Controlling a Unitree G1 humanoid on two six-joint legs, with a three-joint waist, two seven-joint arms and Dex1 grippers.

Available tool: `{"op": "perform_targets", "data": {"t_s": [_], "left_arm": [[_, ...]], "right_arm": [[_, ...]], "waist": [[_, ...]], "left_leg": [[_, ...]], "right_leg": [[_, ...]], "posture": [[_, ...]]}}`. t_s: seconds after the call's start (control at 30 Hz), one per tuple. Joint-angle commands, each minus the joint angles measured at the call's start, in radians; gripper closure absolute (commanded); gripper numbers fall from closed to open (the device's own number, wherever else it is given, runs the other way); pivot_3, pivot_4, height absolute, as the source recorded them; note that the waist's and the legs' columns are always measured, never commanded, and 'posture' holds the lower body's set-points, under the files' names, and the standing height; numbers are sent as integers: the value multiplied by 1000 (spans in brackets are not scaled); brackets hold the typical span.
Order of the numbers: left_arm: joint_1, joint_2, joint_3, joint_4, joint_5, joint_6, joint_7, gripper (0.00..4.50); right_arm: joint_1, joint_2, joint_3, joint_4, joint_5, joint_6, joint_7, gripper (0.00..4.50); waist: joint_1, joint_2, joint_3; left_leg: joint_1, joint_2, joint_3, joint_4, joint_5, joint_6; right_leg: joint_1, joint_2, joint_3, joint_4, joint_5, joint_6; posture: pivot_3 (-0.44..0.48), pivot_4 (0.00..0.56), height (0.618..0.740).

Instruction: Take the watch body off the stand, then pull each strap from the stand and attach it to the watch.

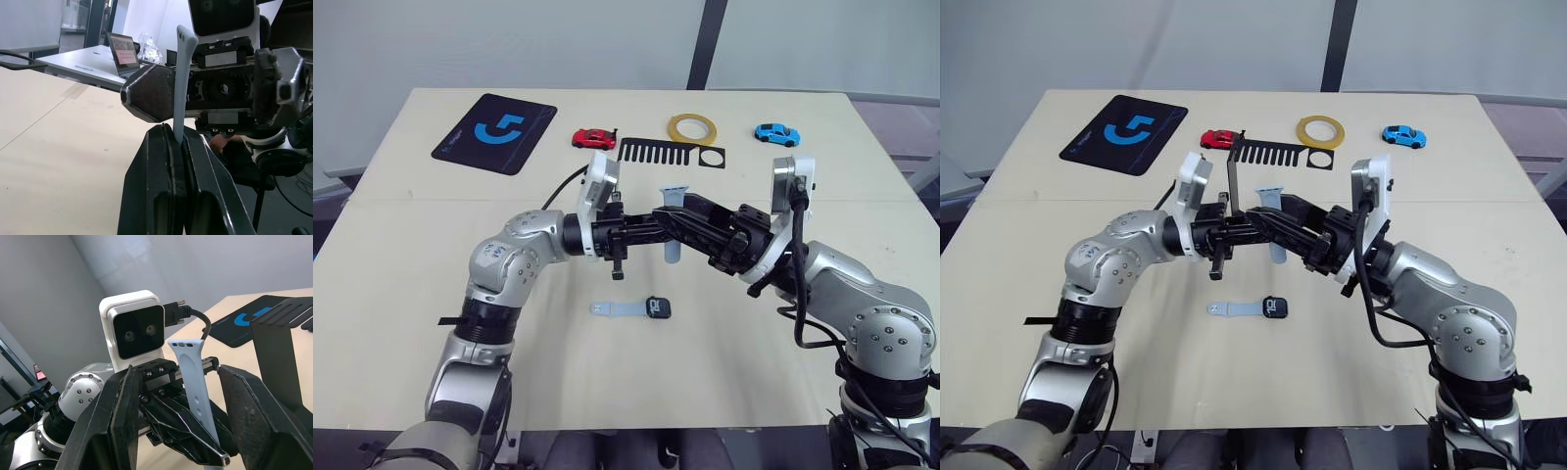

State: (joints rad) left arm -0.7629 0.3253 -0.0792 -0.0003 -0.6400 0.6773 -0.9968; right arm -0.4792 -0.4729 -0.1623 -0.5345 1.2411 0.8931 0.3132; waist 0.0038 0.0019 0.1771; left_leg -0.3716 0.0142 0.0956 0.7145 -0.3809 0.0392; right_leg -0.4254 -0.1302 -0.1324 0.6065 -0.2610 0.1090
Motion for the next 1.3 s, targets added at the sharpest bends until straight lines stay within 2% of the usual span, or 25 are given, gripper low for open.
{"op": "perform_targets", "data": {"t_s": [0.03,0.13,0.67,0.77,0.87,1.3], "left_arm": [[-19,-8,15,-17,-5,-13,7,4500],[-15,-12,13,-24,-7,-9,12,4500],[-23,-29,15,-42,-19,13,32,4500],[-26,-32,17,-45,-22,17,33,4500],[-31,-37,24,-45,-27,22,36,4500],[-33,-55,36,-44,-34,23,41,4500]], "right_arm": [[-16,-2,-20,-11,38,-28,4,3121],[-18,-3,-20,-10,45,-31,4,4465],[-15,1,3,-13,1,-57,2,4465],[-14,5,4,-8,6,-61,3,3592],[-12,3,6,-9,5,-64,9,2180],[-11,20,13,0,10,-83,5,2180]], "waist": [[0,0,0],[0,0,0],[1,0,0],[1,0,0],[1,0,0],[1,0,0]], "left_leg": [[0,0,0,0,0,0],[0,0,0,0,0,0],[0,0,0,0,0,0],[0,0,0,0,0,0],[0,0,0,0,0,0],[0,0,0,0,0,0]], "right_leg": [[0,0,0,0,0,0],[0,0,0,0,0,0],[0,0,0,0,0,0],[0,0,0,0,0,0],[0,0,0,0,0,0],[0,0,0,0,0,0]], "posture": [[0,150,732],[0,150,732],[0,150,732],[0,150,732],[0,150,732],[0,150,732]]}}
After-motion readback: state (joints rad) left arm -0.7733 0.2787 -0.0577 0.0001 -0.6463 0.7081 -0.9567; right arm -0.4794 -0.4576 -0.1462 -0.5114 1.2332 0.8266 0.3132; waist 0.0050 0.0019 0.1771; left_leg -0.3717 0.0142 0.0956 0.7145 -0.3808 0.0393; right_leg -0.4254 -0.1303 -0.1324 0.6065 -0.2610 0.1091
